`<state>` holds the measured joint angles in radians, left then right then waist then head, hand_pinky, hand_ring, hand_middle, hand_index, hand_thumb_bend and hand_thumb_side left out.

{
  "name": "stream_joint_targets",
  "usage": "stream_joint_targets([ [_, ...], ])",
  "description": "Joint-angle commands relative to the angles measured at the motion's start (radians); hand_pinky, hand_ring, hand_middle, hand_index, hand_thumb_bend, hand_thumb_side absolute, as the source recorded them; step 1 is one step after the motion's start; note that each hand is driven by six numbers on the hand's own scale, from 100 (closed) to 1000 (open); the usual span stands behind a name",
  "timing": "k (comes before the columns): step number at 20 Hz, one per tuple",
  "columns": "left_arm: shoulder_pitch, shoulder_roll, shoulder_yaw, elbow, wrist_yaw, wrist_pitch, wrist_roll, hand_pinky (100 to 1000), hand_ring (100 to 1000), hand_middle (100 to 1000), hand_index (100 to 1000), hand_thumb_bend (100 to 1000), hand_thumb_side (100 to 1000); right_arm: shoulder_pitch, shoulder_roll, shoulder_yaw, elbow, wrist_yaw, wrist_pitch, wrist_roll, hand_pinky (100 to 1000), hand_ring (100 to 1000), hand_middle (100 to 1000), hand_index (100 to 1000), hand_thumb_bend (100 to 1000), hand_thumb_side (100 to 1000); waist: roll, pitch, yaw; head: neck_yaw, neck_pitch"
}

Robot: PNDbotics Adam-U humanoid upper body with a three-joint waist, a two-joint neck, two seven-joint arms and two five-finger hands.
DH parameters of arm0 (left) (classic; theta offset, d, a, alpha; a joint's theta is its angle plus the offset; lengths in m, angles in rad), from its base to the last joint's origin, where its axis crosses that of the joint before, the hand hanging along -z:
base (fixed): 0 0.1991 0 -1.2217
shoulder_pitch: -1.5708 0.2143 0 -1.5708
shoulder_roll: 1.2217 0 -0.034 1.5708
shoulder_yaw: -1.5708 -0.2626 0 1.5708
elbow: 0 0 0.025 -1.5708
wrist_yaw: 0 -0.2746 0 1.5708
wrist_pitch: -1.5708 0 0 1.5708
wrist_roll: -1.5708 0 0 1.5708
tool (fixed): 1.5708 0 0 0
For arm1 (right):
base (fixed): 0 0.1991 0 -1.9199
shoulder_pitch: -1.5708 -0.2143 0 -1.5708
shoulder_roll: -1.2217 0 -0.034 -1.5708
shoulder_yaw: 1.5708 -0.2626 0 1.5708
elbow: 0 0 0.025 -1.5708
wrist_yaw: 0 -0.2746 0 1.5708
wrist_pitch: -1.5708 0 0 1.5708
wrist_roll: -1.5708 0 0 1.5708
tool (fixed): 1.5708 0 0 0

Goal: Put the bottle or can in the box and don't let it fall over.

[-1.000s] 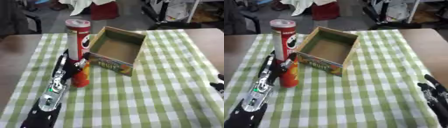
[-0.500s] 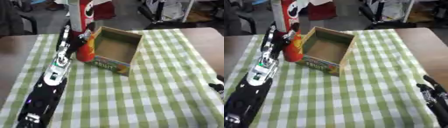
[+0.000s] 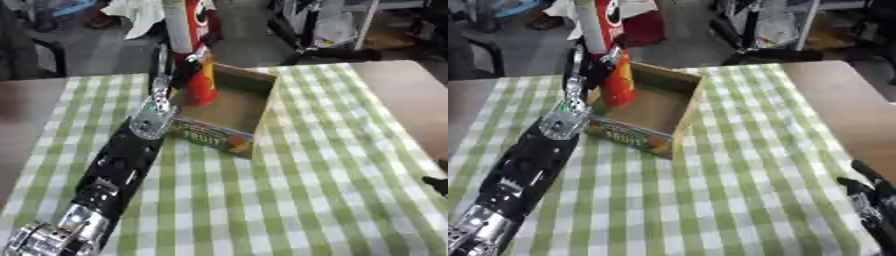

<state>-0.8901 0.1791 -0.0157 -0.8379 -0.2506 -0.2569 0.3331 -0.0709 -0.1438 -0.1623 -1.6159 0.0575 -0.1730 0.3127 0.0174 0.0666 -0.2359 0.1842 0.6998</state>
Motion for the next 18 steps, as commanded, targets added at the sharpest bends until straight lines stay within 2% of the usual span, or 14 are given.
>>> stream_joint_targets([
  [1, -0.026, 0.011, -0.019, 0.029, -0.111, -0.023, -0.047, 933, 1000, 998, 997, 915, 881, -0.014, -0.007, 0.001, -0.01, -0.004, -0.002, 0.003, 982, 855, 1000, 925, 100, 605, -0.002, -0.008, -0.001, 0.002, -0.015],
  [2, -0.024, 0.013, -0.02, 0.037, -0.149, -0.027, -0.081, 937, 1000, 1000, 1000, 977, 926, -0.014, -0.007, 0.0, -0.011, -0.004, -0.002, 0.003, 982, 855, 1000, 925, 100, 602, -0.002, -0.008, 0.0, 0.0, -0.015],
  [3, -0.019, 0.015, -0.017, 0.042, -0.184, -0.03, -0.111, 947, 1000, 1000, 1000, 1000, 973, -0.013, -0.006, 0.0, -0.011, -0.004, -0.002, 0.003, 982, 855, 1000, 925, 100, 602, -0.002, -0.007, 0.001, -0.002, -0.015],
  [6, 0.0, 0.024, -0.006, 0.034, -0.235, -0.027, -0.169, 951, 1000, 1000, 1000, 1000, 990, -0.014, -0.006, -0.003, -0.011, -0.003, -0.002, 0.001, 982, 855, 1000, 925, 100, 602, -0.002, -0.007, 0.007, -0.007, -0.016],
  [8, 0.029, 0.033, 0.003, -0.012, -0.215, -0.025, -0.179, 944, 1000, 1000, 1000, 999, 984, -0.014, -0.006, -0.008, -0.012, -0.002, -0.002, -0.003, 982, 855, 1000, 925, 100, 602, -0.003, -0.006, 0.014, -0.014, -0.017],
  [9, 0.051, 0.038, 0.005, -0.049, -0.187, -0.024, -0.18, 939, 1000, 1000, 1000, 968, 972, -0.014, -0.006, -0.011, -0.013, -0.002, -0.002, -0.006, 982, 855, 1000, 924, 100, 602, -0.002, -0.005, 0.019, -0.018, -0.018],
  [10, 0.084, 0.044, 0.005, -0.103, -0.145, -0.023, -0.181, 938, 1000, 1000, 1000, 960, 968, -0.014, -0.006, -0.014, -0.013, -0.001, -0.001, -0.008, 982, 855, 1000, 924, 100, 602, -0.002, -0.004, 0.024, -0.023, -0.018],
  [12, 0.174, 0.06, 0.0, -0.246, -0.043, -0.013, -0.192, 932, 1000, 1000, 1000, 845, 906, -0.012, -0.009, -0.019, -0.013, 0.001, -0.001, -0.014, 982, 855, 1000, 924, 100, 603, 0.001, -0.001, 0.039, -0.036, -0.019],
  [15, 0.335, 0.08, -0.004, -0.483, 0.089, 0.018, -0.215, 925, 1000, 986, 1000, 733, 841, -0.009, -0.012, -0.025, -0.013, 0.003, 0.0, -0.019, 982, 855, 1000, 924, 100, 603, 0.003, 0.003, 0.058, -0.05, -0.022],
  [18, 0.504, 0.084, 0.009, -0.664, 0.178, 0.059, -0.224, 917, 1000, 972, 1000, 669, 832, -0.003, -0.018, -0.031, -0.011, 0.004, 0.0, -0.026, 982, 855, 1000, 925, 100, 603, 0.006, 0.004, 0.081, -0.06, -0.017],
])
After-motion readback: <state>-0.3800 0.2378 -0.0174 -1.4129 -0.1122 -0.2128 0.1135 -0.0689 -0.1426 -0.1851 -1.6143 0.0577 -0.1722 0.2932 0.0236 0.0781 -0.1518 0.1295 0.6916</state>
